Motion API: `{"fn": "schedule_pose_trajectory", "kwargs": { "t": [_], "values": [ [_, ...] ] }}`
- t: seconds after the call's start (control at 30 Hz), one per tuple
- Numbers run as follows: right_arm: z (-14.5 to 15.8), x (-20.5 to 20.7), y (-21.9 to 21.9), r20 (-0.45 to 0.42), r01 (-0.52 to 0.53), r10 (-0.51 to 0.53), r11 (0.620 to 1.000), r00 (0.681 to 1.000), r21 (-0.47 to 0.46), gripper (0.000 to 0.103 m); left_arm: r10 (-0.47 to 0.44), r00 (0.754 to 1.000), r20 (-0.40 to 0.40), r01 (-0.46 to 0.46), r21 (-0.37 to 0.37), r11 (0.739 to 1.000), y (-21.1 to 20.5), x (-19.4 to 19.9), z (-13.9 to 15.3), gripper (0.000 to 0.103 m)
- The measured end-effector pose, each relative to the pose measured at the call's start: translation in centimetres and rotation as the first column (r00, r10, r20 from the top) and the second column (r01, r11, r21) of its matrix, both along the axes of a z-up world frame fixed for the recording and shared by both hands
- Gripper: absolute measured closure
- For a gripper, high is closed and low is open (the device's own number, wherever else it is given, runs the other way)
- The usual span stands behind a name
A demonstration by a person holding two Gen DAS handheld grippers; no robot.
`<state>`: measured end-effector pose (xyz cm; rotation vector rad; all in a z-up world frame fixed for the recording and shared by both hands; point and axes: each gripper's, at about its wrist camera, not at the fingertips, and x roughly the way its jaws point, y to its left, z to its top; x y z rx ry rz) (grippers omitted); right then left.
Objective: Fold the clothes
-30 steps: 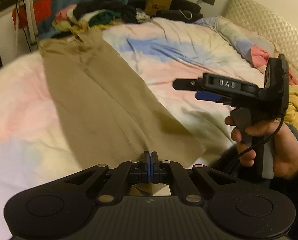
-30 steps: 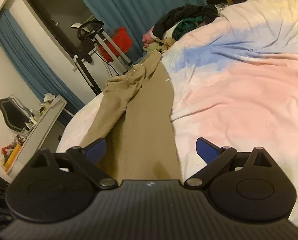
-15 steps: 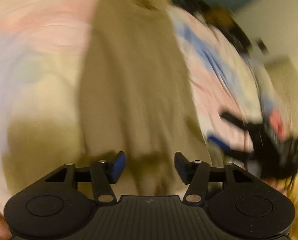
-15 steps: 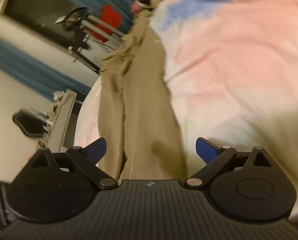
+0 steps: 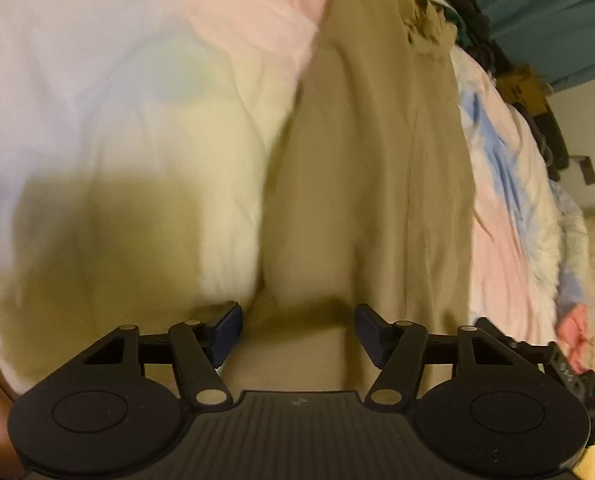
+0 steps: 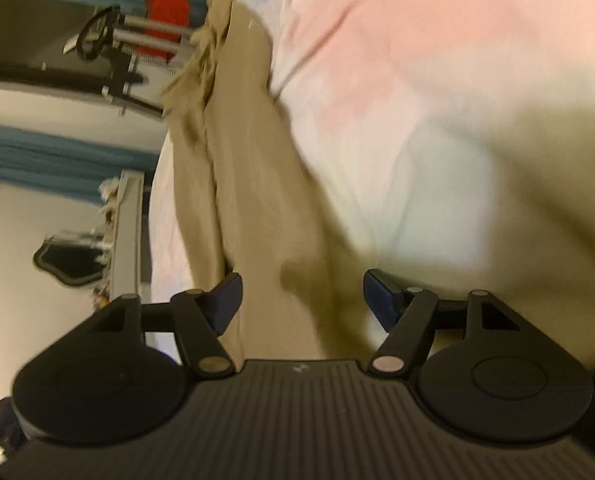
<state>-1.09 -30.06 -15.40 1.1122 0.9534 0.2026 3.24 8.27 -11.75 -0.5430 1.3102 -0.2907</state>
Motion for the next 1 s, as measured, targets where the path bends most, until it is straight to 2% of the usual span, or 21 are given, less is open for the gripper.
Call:
{"fn": "schedule_pose_trajectory", "kwargs": {
  "t": [0.07,0.13,0.17,0.2,0.27,0.3,0.33,0.47,0.63,0.7,0.8,0.87,1.0],
  "values": [
    [0.2,-0.5,0.6,-0.011,-0.033,0.033,0.999,0.999,-0.007,0.034,-0.025,1.000,-0.018,0.025,-0.003,1.000,-0.5,-0.5,-0.3,0.056],
    [0.4,-0.7,1.4,-0.026,-0.073,0.072,0.997,0.997,-0.036,0.034,-0.048,0.999,-0.006,0.048,0.021,0.999,-0.8,-0.9,0.1,0.069],
    [0.6,-0.8,1.8,-0.036,-0.095,0.093,0.994,0.995,-0.054,0.034,-0.052,0.999,0.003,0.052,0.020,0.998,-0.8,-1.1,0.4,0.079],
    [0.8,-0.7,2.1,-0.048,-0.112,0.109,0.991,0.993,-0.074,0.039,-0.045,0.999,0.017,0.045,0.001,0.999,-0.4,-1.3,0.9,0.091],
    [1.3,-0.7,2.5,-0.070,-0.145,0.138,0.983,0.988,-0.111,0.057,-0.031,0.999,0.044,0.033,-0.038,0.999,0.2,-1.8,2.0,0.098],
    [1.7,-0.8,2.3,-0.067,-0.142,0.135,0.983,0.989,-0.112,0.077,-0.023,0.998,0.057,0.027,-0.057,0.998,0.6,-2.0,2.5,0.099],
    [2.0,-0.9,2.1,-0.064,-0.140,0.133,0.983,0.989,-0.115,0.092,-0.015,0.997,0.071,0.021,-0.077,0.997,0.9,-2.2,3.0,0.099],
    [4.7,-1.2,1.9,0.002,-0.151,0.153,0.979,0.988,-0.135,0.094,0.020,0.992,0.123,0.001,-0.164,0.986,2.2,-3.2,5.3,0.100],
    [11.9,-1.5,0.9,0.170,-0.111,0.139,0.980,0.976,-0.164,0.095,0.093,0.966,0.243,-0.018,-0.294,0.956,3.3,-3.9,11.2,0.100],
    [15.3,-1.7,0.1,0.247,-0.084,0.126,0.981,0.961,-0.173,0.095,0.120,0.950,0.287,-0.017,-0.336,0.942,3.9,-4.2,13.6,0.100],
    [18.6,-2.6,-1.0,0.328,-0.054,0.113,0.982,0.938,-0.182,0.095,0.156,0.934,0.322,-0.019,-0.391,0.920,5.0,-5.6,15.8,0.100],
    [19.7,-3.8,-1.8,0.363,-0.044,0.110,0.982,0.925,-0.186,0.095,0.164,0.928,0.335,-0.016,-0.405,0.914,5.1,-7.0,16.2,0.100],
    [17.9,-6.9,-1.8,0.354,-0.053,0.125,0.977,0.927,-0.205,0.095,0.151,0.936,0.317,-0.021,-0.378,0.925,5.2,-11.0,14.5,0.100]
  ]
}}
